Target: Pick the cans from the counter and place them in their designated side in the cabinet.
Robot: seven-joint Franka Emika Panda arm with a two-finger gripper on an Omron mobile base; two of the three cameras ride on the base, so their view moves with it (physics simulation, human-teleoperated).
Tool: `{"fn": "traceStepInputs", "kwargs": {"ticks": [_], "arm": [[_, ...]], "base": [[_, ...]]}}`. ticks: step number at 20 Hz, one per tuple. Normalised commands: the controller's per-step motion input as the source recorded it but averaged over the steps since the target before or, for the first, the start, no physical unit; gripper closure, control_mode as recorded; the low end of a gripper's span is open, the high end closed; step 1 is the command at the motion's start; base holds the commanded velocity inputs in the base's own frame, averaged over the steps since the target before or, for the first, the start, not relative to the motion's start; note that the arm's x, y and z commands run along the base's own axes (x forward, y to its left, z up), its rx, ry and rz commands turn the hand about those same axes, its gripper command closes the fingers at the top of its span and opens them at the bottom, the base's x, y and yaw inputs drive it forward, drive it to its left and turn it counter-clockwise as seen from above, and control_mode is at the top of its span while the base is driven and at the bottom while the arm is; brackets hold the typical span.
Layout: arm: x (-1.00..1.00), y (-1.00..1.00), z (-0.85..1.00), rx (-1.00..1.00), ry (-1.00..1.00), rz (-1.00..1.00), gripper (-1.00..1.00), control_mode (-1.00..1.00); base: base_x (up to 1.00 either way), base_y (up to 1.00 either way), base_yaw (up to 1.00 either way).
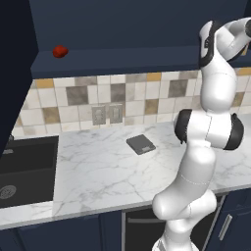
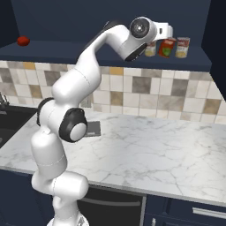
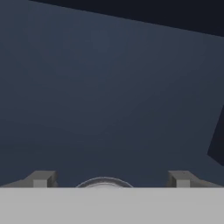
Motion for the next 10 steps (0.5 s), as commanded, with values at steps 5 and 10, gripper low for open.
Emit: {"fn": "traceStepInputs", "kwargs": {"ticks": [5,10], "arm": [[0.02,0.00,0.23,0.00,-0.07,0.05,-1.00,-1.00],[0.00,-0.02,0.30,-0.01,-0.08,0.05,-1.00,-1.00]], "base": [[0.00,0.00,0.00],[0.00,0.00,0.00]]}}
